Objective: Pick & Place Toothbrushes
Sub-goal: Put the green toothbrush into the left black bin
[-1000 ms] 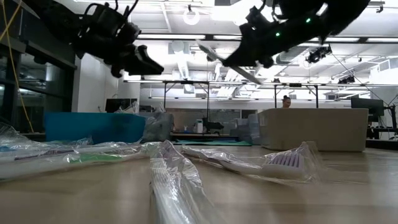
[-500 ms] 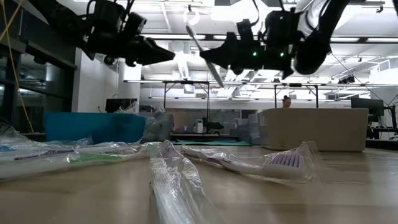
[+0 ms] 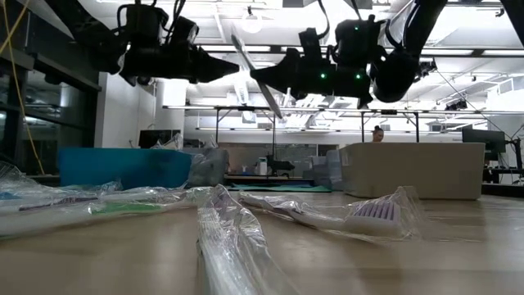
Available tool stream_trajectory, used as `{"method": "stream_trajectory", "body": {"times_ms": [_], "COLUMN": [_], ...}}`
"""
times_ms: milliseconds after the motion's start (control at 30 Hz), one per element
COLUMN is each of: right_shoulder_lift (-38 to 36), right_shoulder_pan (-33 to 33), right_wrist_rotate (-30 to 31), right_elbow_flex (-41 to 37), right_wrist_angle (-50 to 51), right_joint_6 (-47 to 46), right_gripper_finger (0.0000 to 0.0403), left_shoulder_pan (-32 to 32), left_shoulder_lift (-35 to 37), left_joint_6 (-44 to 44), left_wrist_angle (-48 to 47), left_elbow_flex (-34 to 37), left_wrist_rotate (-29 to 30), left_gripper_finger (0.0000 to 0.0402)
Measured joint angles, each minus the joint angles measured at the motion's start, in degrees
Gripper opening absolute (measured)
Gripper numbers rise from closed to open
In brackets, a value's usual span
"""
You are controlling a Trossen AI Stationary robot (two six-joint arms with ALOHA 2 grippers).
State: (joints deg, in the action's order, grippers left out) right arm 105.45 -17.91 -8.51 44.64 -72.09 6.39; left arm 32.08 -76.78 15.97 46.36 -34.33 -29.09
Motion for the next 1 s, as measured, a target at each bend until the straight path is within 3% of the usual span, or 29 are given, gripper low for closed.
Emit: {"method": "stream_trajectory", "body": {"times_ms": [400,600,700,867,1000], "right_shoulder_lift": [0.0,0.0,0.0,0.0,0.0], "right_shoulder_pan": [0.9,1.8,1.7,2.4,3.3], "right_wrist_rotate": [-0.5,2.6,2.9,3.7,4.3], "right_elbow_flex": [3.6,3.7,3.7,3.7,3.7], "right_wrist_angle": [6.0,7.7,8.8,8.7,8.8], "right_joint_6": [0.6,1.2,1.0,0.9,0.7], "right_gripper_finger": [0.0010,0.0010,0.0010,0.0021,0.0052], "left_shoulder_pan": [-3.6,-3.7,-3.7,-3.6,-3.6], "left_shoulder_lift": [0.0,0.0,0.0,0.0,0.0], "left_joint_6": [0.1,0.0,0.0,0.2,1.5], "left_wrist_angle": [2.1,2.5,2.8,3.1,2.7], "left_elbow_flex": [0.0,0.0,0.0,0.0,0.0], "left_wrist_rotate": [0.3,0.0,0.0,0.0,-0.2], "left_gripper_finger": [0.0141,0.0136,0.0108,0.0018,0.0016]}}
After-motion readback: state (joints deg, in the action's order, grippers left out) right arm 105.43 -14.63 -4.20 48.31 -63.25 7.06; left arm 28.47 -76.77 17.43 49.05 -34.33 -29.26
